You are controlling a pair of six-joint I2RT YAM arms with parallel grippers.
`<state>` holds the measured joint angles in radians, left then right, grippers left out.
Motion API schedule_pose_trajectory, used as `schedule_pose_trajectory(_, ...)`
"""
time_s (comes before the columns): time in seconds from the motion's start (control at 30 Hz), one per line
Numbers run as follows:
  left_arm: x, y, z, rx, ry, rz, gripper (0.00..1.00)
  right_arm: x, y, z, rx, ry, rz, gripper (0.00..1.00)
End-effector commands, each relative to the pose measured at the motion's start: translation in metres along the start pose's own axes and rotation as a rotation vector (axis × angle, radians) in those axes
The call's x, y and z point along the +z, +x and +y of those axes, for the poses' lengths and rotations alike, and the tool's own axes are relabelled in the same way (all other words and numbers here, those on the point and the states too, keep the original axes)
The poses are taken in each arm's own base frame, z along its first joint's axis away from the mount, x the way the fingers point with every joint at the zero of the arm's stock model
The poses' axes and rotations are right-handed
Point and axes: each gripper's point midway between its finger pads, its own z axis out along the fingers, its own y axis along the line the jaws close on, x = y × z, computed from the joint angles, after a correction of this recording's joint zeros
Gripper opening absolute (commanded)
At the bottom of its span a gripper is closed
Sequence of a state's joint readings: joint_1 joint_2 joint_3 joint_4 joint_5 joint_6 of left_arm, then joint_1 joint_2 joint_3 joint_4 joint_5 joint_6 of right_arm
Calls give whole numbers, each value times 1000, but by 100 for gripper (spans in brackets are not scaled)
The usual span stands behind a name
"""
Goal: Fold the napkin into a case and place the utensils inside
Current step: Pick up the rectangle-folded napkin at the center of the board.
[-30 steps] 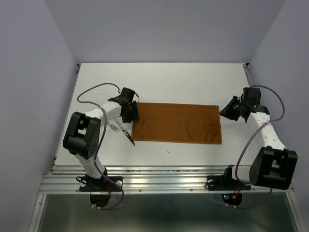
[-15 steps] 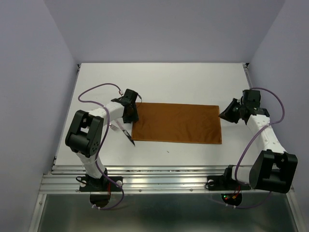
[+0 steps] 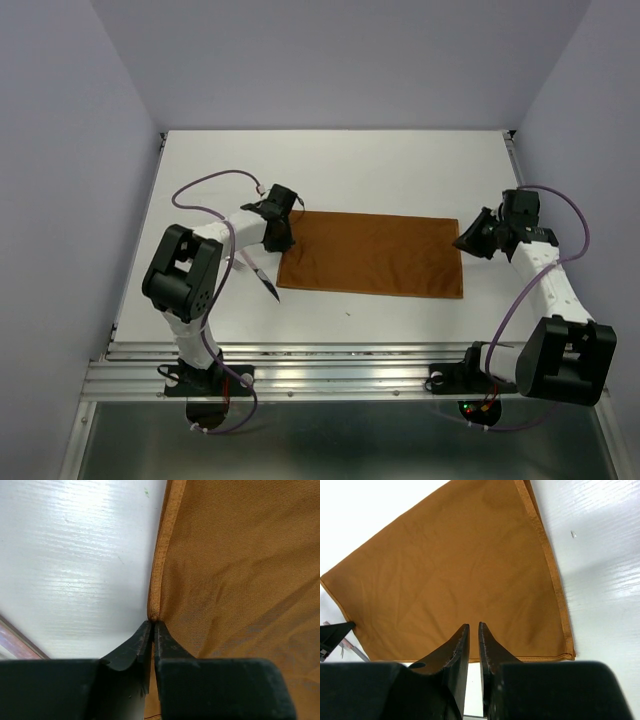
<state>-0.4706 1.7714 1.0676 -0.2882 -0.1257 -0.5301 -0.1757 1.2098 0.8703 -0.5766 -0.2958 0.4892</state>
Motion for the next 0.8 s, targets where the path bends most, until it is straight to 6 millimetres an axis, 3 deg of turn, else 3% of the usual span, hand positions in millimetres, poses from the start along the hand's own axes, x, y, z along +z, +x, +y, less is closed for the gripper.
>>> schedule_pose_trajectory(0.0,16,26,14,15,-75,88,8,-5,-1,-1,-13,-3,-24,19)
schedule_pose_trajectory(0.07,17,26,12,17,-75,90,0,-5,-1,-1,-14,-1,-25,19)
schedule_pose_trajectory(0.27,12,19,7,23,-65,78,0,-5,0,-6,-17,20,-23,19)
schedule_pose_trajectory(0.4,-11,3,0,18,-29,27,0,-1,3,-14,-13,55,-14,19)
schedule_pose_trajectory(0.6,-57,-20,-34,11,172,-38,0,4,2,-22,-1,94,-15,19)
schedule_pose_trajectory(0.77,-62,-19,-42,12,218,-27,0,6,5,-24,2,92,-9,19)
